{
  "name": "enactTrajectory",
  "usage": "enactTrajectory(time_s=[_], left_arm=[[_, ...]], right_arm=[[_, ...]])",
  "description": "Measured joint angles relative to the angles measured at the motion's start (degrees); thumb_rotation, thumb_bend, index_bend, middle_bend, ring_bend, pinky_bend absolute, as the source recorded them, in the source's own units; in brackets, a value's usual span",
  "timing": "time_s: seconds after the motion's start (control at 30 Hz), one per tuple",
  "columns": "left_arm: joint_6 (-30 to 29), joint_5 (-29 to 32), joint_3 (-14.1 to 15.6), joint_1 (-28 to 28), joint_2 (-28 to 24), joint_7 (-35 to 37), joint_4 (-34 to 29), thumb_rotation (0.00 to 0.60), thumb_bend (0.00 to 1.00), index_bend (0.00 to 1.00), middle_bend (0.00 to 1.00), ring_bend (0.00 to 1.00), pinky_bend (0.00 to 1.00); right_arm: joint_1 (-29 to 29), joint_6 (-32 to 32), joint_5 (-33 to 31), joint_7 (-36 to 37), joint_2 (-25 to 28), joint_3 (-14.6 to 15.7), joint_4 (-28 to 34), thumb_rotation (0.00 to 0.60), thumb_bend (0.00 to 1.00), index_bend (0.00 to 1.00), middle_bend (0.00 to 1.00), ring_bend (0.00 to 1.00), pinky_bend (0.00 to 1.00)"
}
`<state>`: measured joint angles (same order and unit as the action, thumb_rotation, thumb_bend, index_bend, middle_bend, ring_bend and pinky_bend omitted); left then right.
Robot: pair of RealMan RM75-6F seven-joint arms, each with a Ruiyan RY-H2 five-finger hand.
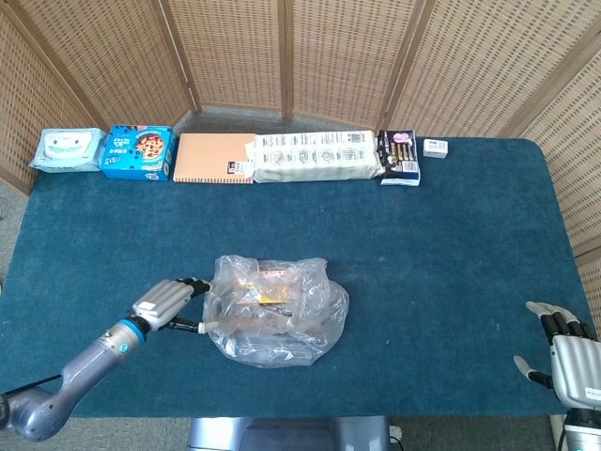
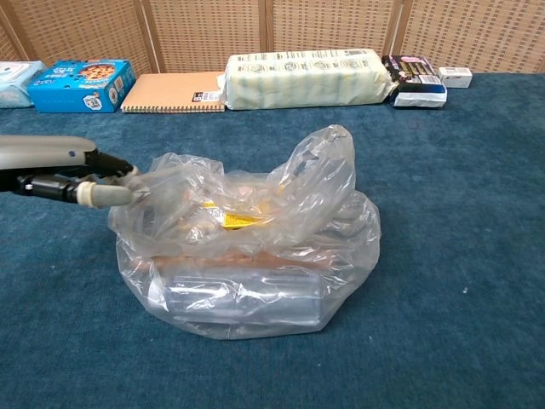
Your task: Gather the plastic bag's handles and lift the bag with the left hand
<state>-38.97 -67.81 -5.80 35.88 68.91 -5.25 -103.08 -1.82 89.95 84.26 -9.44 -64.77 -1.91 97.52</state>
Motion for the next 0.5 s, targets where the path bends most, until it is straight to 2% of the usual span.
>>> enactTrajectory(time_s=[0.37, 0.5], left_arm=[[-2.04, -0.95, -1.92, 0.39, 1.78, 6.53, -0.67, 0.000, 0.00, 0.23, 0.23, 0.20, 0.28], [-3.89, -2.45, -2.61, -0.53, 2.36, 11.38, -0.72, 0.000, 0.00, 0.22, 0.23, 0.20, 0.28]], right_arm=[[-0.48, 0.29, 0.26, 0.86, 0.04, -0.01, -0.58, 0.600, 0.10, 0.20, 0.24, 0.22, 0.24], [-0.35, 0.06, 0.38, 0.73, -0.08, -0.08, -0.52, 0.600, 0.10, 0.20, 0.24, 0.22, 0.24]])
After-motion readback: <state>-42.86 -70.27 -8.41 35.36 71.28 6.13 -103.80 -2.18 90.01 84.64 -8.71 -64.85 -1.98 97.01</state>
